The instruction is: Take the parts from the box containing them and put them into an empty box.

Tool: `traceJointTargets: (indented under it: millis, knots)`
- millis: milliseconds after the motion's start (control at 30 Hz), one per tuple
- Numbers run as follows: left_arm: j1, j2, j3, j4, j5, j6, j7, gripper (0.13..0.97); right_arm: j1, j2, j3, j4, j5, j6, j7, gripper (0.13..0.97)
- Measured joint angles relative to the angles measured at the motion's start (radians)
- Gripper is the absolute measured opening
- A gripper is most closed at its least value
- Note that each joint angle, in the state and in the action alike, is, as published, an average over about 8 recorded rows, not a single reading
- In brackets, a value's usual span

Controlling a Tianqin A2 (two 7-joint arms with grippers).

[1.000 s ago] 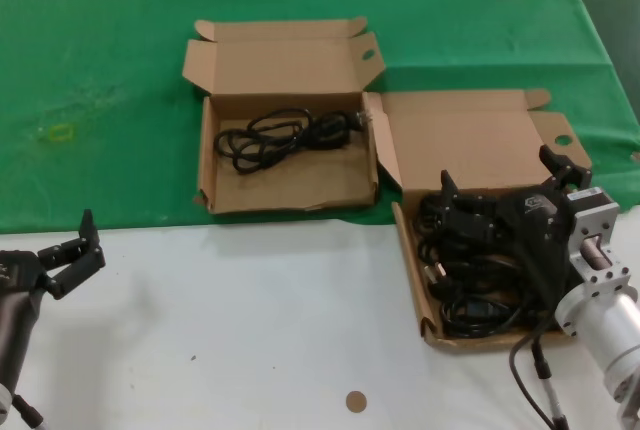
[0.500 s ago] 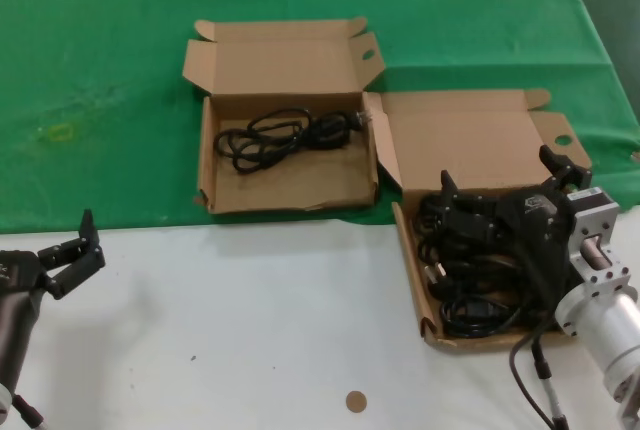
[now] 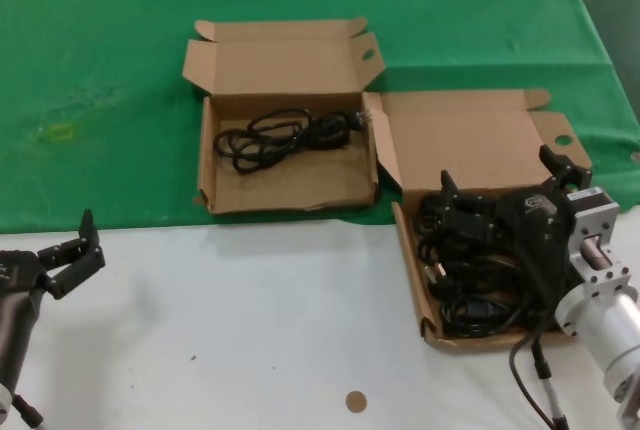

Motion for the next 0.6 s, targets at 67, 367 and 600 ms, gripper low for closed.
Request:
traceJointTargets:
  millis: [67,367,600]
  knots:
    - [0.000,0.000,0.000,0.000,0.000,0.000,0.000,0.966,0.000,0.000,0.000,0.000,0.000,0.000,0.000,0.966]
    - [0.000,0.000,0.000,0.000,0.000,0.000,0.000,0.966,0.000,0.000,0.000,0.000,0.000,0.000,0.000,0.966]
    - [0.000,0.000,0.000,0.000,0.000,0.000,0.000,0.966,0.000,0.000,0.000,0.000,0.000,0.000,0.000,0.966]
